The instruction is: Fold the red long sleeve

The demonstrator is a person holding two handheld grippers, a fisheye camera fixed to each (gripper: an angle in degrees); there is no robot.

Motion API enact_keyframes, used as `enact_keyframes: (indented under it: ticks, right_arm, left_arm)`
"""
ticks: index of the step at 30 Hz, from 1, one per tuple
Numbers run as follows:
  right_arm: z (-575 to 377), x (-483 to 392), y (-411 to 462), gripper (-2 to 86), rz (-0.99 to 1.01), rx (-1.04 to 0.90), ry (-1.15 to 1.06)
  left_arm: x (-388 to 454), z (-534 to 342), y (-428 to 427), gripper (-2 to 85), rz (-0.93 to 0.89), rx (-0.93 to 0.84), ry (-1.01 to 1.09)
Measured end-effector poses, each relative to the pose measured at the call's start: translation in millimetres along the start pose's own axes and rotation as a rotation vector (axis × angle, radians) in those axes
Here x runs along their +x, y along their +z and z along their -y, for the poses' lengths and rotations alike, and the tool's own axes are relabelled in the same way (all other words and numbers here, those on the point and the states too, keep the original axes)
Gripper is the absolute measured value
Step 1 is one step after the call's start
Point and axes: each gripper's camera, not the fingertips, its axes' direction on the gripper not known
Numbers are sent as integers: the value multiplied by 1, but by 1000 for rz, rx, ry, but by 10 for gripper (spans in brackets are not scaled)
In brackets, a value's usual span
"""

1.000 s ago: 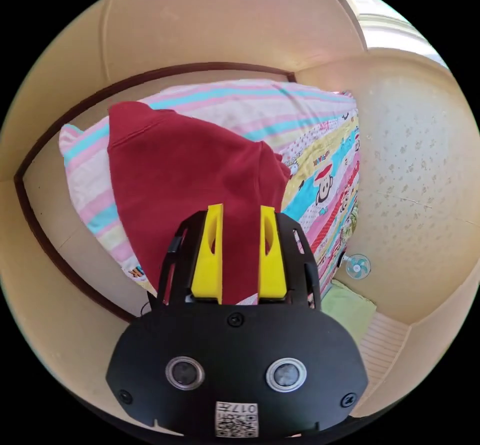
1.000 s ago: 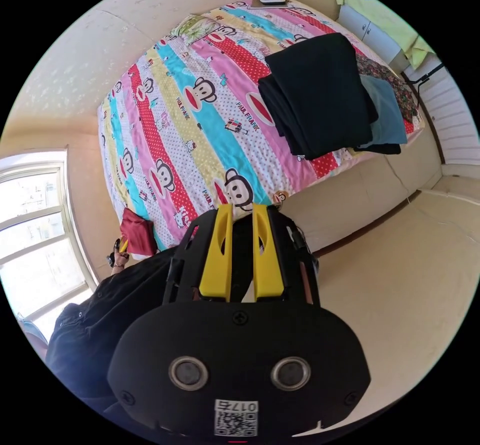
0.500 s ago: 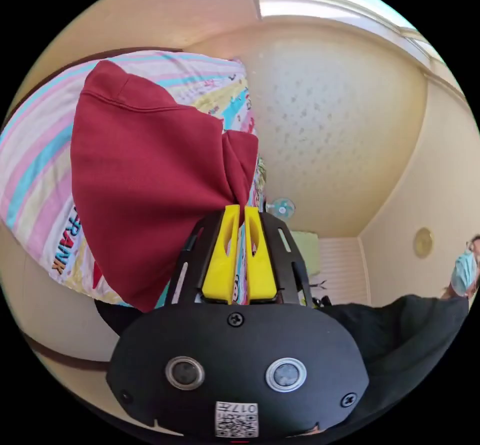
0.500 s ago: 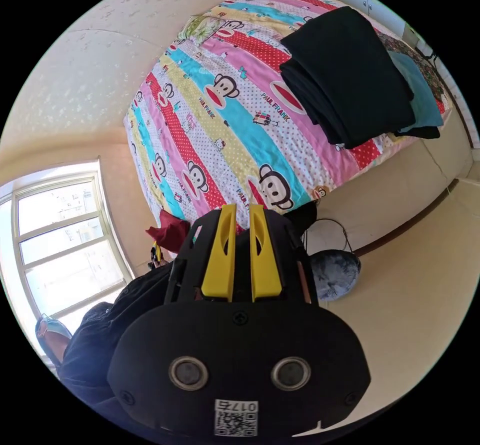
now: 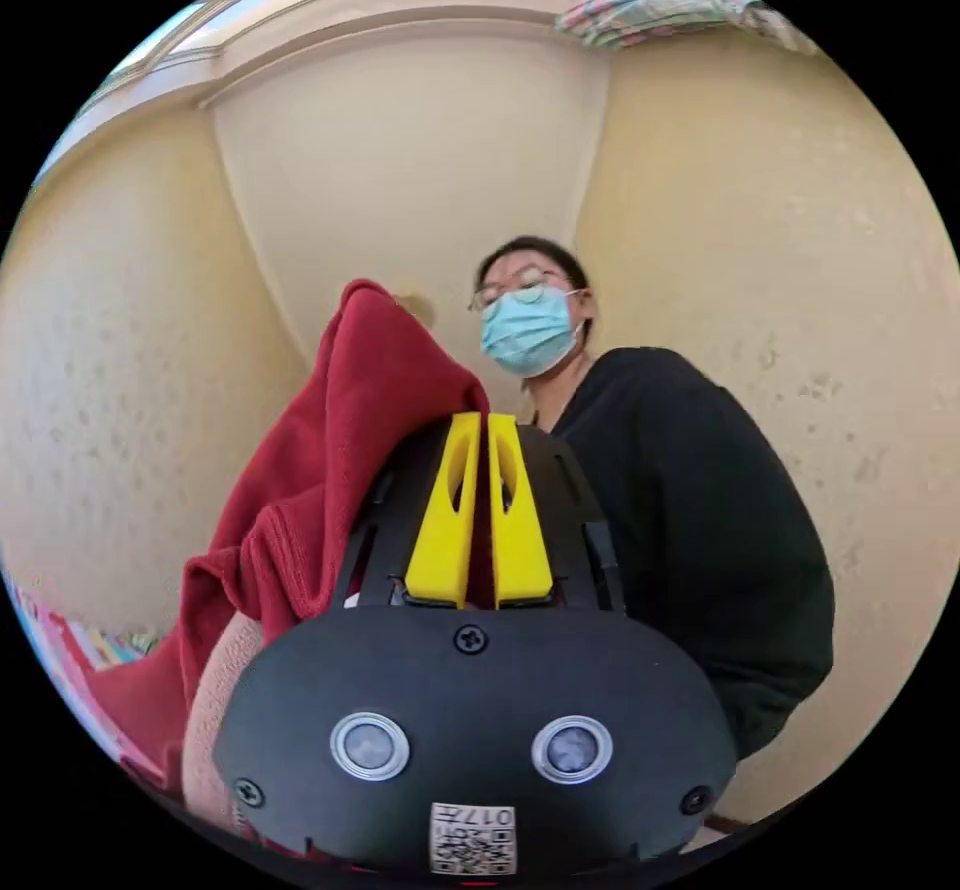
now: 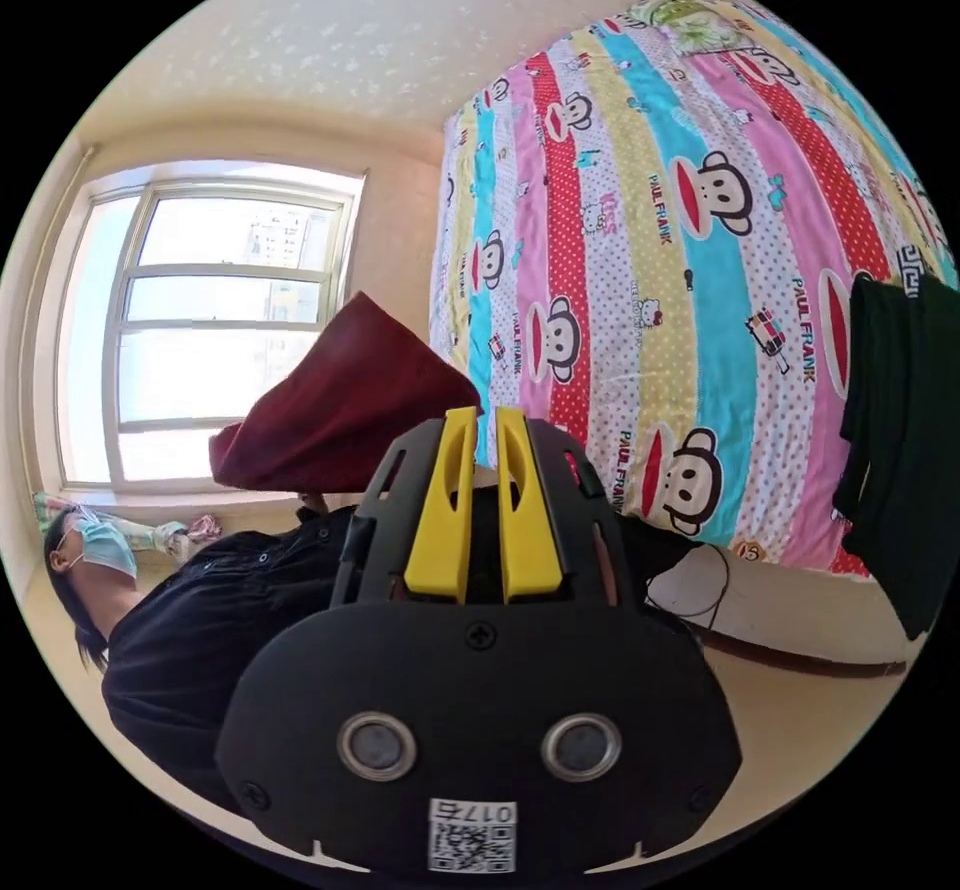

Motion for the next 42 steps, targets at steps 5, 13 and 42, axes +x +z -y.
enact_keyframes:
  ticks: [5, 13, 42]
  right_arm:
    - [-17, 17, -6, 31, 97, -25, -180]
    - [-62, -17, -11, 80, 314, 23, -631]
    - [-169, 66, 67, 111, 883, 71, -979]
  left_arm:
    - [-9, -20, 39, -1, -450, 332, 90]
    - [-20, -80, 287, 0, -967, 78, -76]
    - [-73, -441, 449, 2, -1289, 408, -619]
